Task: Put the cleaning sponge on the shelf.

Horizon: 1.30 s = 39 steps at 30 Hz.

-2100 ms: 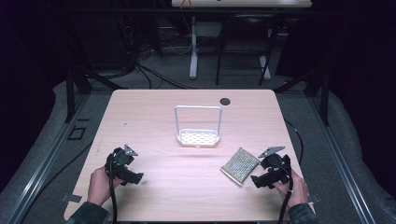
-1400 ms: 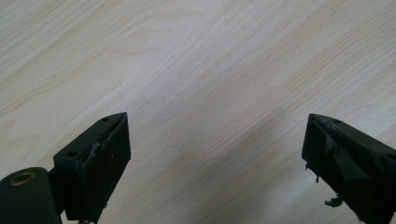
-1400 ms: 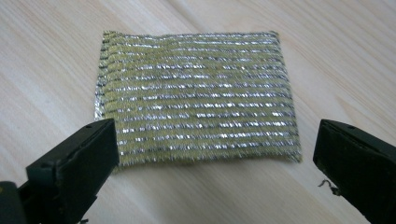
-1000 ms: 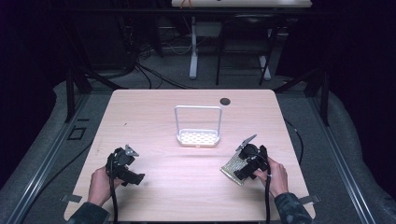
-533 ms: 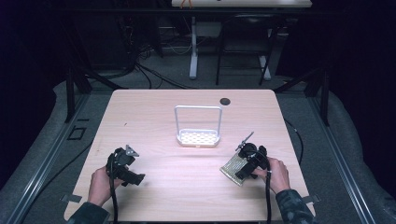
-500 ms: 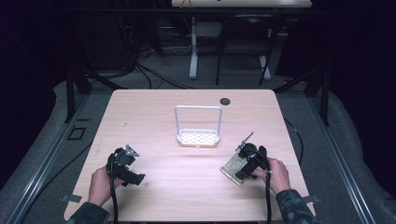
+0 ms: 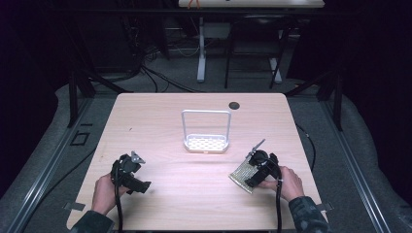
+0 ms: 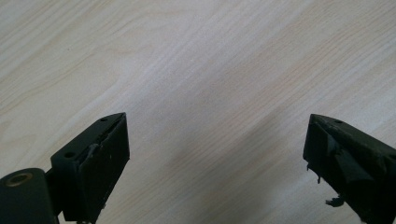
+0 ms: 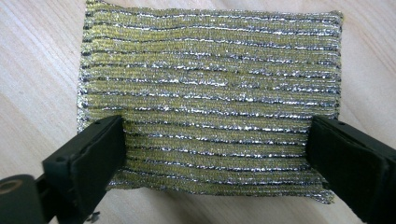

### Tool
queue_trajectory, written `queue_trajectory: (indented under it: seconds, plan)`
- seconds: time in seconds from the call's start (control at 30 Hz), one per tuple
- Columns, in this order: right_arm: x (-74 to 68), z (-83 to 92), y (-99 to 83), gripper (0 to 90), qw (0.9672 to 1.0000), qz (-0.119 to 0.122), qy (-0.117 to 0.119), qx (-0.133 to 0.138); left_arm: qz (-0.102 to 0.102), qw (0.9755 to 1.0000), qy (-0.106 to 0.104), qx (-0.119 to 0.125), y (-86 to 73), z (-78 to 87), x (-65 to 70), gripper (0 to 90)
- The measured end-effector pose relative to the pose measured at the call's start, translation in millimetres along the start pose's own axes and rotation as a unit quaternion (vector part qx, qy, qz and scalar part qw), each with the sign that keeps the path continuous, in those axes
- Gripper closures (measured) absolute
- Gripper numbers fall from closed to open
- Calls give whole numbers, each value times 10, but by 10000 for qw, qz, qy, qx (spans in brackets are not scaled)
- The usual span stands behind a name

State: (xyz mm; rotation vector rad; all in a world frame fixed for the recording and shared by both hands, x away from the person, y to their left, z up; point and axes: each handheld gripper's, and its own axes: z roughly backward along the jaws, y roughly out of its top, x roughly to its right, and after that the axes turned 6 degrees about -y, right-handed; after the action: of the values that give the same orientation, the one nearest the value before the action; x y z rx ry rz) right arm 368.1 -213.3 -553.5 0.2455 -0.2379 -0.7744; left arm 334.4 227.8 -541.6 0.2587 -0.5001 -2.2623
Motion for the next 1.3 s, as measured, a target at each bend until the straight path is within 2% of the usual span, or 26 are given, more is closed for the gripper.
queue_trajectory:
  seconds: [0.13, 0.33, 0.37, 0.43, 0.67, 0.7, 0.83, 0.97, 1.3]
  plan:
    - [-9, 12, 2, 99, 10000, -29, -40, -31, -4, 10000, 1, -9, 0, -3, 9, 72]
    - [-54, 61, 13, 247, 9999, -62, -141, -55, -16, 10000, 8, -19, 1, -6, 8, 73]
    - [-68, 72, 15, 291, 9998, -129, -161, -59, -12, 10000, -3, -35, -1, -7, 5, 73]
    - [-76, 91, 19, 361, 9997, -111, -205, -54, -6, 10000, 4, -11, -3, 0, 0, 73]
    - [-106, 129, -29, 519, 9992, -166, -246, 252, 3, 10000, 7, -10, 0, 1, -4, 73]
    - [-114, 143, -35, 539, 9991, -61, -258, 329, -6, 10000, 4, -6, 3, -2, 1, 73]
    - [-132, 178, -37, 565, 9985, -27, -250, 477, 13, 10000, -9, 11, 3, 3, -2, 73]
    - [-155, 260, -22, 569, 9972, -49, -363, 645, 15, 10000, -8, 7, 1, 3, -7, 73]
    - [-166, 424, -9, 567, 9930, -193, -511, 1047, -8, 10000, 12, 11, -2, 9, -5, 74]
